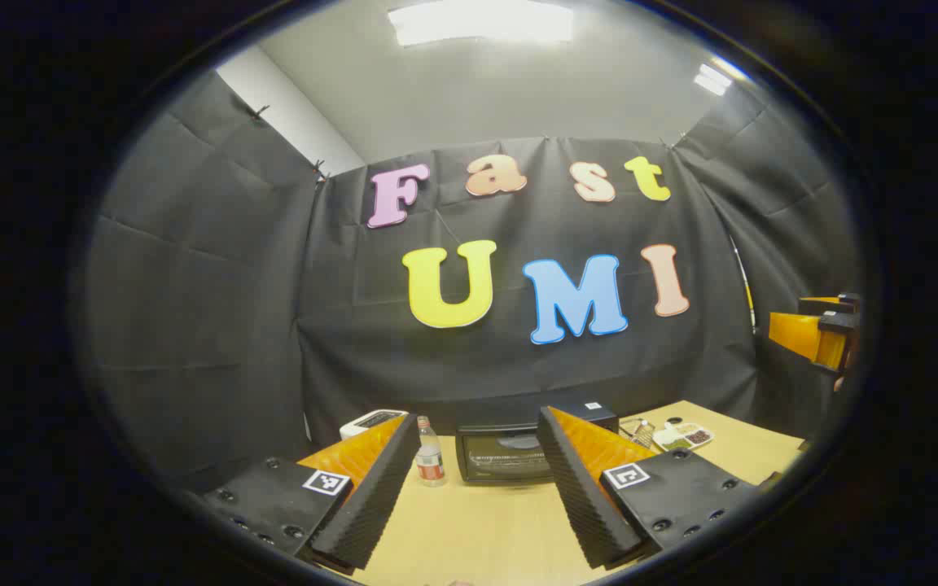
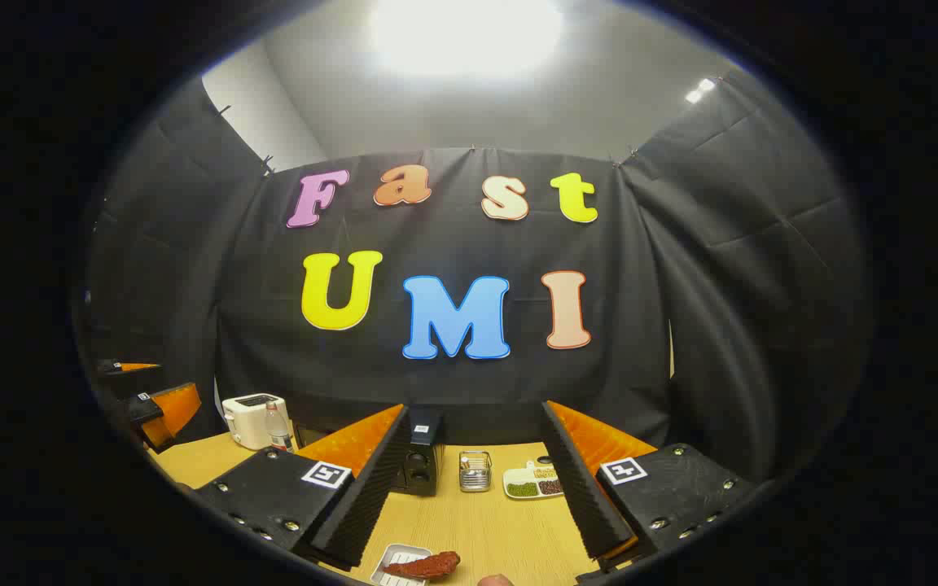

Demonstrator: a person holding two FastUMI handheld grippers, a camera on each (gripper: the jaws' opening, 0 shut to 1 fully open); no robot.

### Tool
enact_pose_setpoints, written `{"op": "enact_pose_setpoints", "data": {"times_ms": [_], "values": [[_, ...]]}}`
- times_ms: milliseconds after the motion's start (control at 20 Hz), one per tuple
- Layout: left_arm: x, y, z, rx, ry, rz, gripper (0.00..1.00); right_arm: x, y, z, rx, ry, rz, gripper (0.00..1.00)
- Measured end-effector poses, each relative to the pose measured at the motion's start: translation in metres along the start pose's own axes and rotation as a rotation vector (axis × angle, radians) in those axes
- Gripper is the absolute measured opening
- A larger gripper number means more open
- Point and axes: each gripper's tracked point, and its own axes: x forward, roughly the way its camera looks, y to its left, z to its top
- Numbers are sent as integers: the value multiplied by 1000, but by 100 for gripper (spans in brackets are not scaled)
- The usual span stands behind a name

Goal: Open the electric oven with the left hand, put the food in, and close the electric oven.

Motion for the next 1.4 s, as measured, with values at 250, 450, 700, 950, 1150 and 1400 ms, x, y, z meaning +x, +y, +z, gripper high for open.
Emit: {"op": "enact_pose_setpoints", "data": {"times_ms": [250, 450, 700, 950, 1150, 1400], "values": [[-5, -7, 1, -16, 1, 4, 100, -3, -9, 0, -2, -2, -1, 96], [-8, -12, 1, -7, 0, 15, 98, -4, -16, -2, -5, 0, 5, 96], [-10, -27, 9, -3, -14, 20, 94, -5, -27, -6, -8, 1, 24, 96], [-5, -39, 13, -21, -18, 24, 100, -7, -39, -10, 5, -7, 50, 96], [11, -40, 21, -16, -42, 32, 94, -10, -43, -13, 16, -3, 56, 96], [52, -45, 16, -22, -49, 12, 100, -3, -47, -15, 10, -8, 26, 96]]}}
